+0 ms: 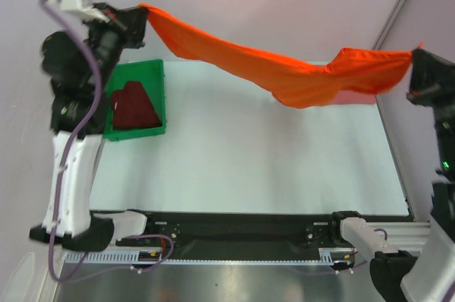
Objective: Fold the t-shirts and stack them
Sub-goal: Flatten the tshirt out
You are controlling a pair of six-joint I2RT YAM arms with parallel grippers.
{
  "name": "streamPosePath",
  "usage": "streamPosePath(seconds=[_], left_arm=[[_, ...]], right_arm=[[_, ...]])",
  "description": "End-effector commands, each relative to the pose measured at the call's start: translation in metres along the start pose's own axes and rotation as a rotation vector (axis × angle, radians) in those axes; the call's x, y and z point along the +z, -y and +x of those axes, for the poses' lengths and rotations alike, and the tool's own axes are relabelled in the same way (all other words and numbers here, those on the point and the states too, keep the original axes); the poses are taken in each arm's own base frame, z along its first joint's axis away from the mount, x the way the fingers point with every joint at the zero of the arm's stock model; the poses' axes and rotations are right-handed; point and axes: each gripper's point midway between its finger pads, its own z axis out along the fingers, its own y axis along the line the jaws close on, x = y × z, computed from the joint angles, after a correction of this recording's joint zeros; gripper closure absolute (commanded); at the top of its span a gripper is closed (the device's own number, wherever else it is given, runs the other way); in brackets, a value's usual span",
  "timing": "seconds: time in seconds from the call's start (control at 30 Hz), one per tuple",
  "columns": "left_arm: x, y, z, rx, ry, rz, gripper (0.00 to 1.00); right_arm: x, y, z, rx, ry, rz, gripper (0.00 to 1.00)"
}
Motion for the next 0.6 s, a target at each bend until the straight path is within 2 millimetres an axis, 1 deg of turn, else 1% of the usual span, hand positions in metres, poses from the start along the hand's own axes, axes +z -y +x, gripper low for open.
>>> streamPosePath(seconds=[0.0,0.07,0.1,0.13,0.17,0.2,0.23,0.3,0.33,0.4,0.43,0.47,0.53,0.57], left_arm=[[-0.049,-0.002,-0.021,0.075,0.02,-0.049,1.0],[-0.071,-0.003,-0.032,0.112,0.048,-0.081,1.0],[-0.081,-0.006,-0.034,0.12,0.047,-0.104,1.0],[-0.098,-0.006,-0.046,0.131,0.079,-0.129,1.0],[-0.105,-0.013,-0.049,0.134,0.092,-0.174,0.99],[-0.111,-0.014,-0.051,0.141,0.093,-0.187,1.0],[-0.12,-0.014,-0.056,0.151,0.107,-0.194,1.0],[-0.126,-0.015,-0.061,0.154,0.12,-0.208,1.0],[-0.126,-0.015,-0.061,0.157,0.12,-0.211,1.0],[-0.119,-0.019,-0.055,0.159,0.103,-0.219,1.0],[-0.114,-0.021,-0.051,0.155,0.095,-0.222,0.99],[-0.103,-0.027,-0.036,0.154,0.057,-0.232,1.0],[-0.088,-0.032,-0.022,0.146,0.033,-0.224,1.0],[-0.077,-0.041,0.002,0.143,-0.017,-0.232,1.0]], right_arm=[[-0.029,-0.007,-0.012,0.033,-0.017,-0.016,1.0],[-0.044,-0.013,-0.028,0.037,0.013,-0.034,1.0],[-0.057,-0.018,-0.041,0.045,0.042,-0.054,1.0],[-0.062,-0.022,-0.046,0.051,0.049,-0.068,1.0],[-0.063,-0.025,-0.047,0.058,0.041,-0.08,1.0],[-0.067,-0.025,-0.047,0.066,0.031,-0.08,1.0],[-0.074,-0.034,-0.052,0.089,0.037,-0.118,1.0],[-0.076,-0.037,-0.048,0.109,0.014,-0.136,1.0],[-0.072,-0.037,-0.042,0.123,-0.008,-0.133,1.0],[-0.065,-0.035,-0.03,0.129,-0.047,-0.121,1.0],[-0.053,-0.029,-0.011,0.133,-0.103,-0.095,1.0],[-0.045,-0.028,-0.004,0.147,-0.117,-0.089,1.0],[-0.031,-0.023,0.016,0.163,-0.161,-0.072,1.0],[-0.015,-0.015,0.048,0.184,-0.233,-0.039,1.0]])
